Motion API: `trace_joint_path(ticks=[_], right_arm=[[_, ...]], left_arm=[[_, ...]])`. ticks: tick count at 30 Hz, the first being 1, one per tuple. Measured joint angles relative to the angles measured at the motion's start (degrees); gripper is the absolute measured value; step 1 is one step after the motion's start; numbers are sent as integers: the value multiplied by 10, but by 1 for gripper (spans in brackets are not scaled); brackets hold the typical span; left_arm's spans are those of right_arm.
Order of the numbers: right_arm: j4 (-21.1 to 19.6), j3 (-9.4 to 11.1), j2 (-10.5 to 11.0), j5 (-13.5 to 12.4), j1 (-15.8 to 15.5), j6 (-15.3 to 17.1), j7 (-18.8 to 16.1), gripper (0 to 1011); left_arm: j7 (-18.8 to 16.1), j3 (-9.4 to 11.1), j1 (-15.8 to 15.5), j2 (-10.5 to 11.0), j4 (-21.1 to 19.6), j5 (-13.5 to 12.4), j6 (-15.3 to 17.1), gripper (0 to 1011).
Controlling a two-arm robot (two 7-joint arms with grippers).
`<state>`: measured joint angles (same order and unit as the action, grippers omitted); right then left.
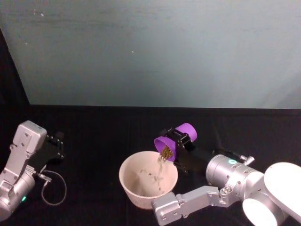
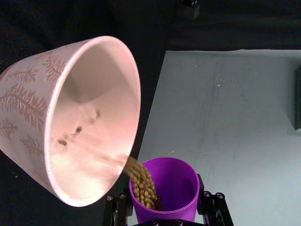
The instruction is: Pick up the cup and pour the mung beans from the cup into the bowl.
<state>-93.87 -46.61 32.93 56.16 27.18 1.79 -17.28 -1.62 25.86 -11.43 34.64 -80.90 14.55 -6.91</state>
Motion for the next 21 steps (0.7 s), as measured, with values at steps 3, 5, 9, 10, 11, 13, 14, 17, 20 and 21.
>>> trace_joint_path(ticks=[3, 5, 9, 10, 11, 13, 14, 17, 20, 21], right_arm=[[0, 0, -2, 9, -1, 0, -1, 737], [1, 0, -3, 13, -1, -1, -2, 737], [0, 0, -4, 28, -3, -1, -5, 737], [0, 0, -5, 31, -3, -1, -5, 737], [0, 0, -5, 33, -4, -1, -5, 737], [0, 1, -5, 40, -5, -2, -6, 737], [0, 1, -6, 42, -5, -3, -6, 737], [-1, 0, -6, 54, -6, -4, -6, 737], [-2, -2, -5, 67, -7, -4, -4, 737], [-3, -3, -5, 71, -7, -4, -2, 737]], left_arm=[[0, 0, 0, 0, 0, 0, 0, 0], [0, 0, 0, 0, 0, 0, 0, 0], [0, 0, 0, 0, 0, 0, 0, 0], [0, 0, 0, 0, 0, 0, 0, 0], [0, 0, 0, 0, 0, 0, 0, 0], [0, 0, 0, 0, 0, 0, 0, 0], [0, 0, 0, 0, 0, 0, 0, 0], [0, 0, 0, 0, 0, 0, 0, 0], [0, 0, 0, 0, 0, 0, 0, 0], [0, 0, 0, 0, 0, 0, 0, 0]])
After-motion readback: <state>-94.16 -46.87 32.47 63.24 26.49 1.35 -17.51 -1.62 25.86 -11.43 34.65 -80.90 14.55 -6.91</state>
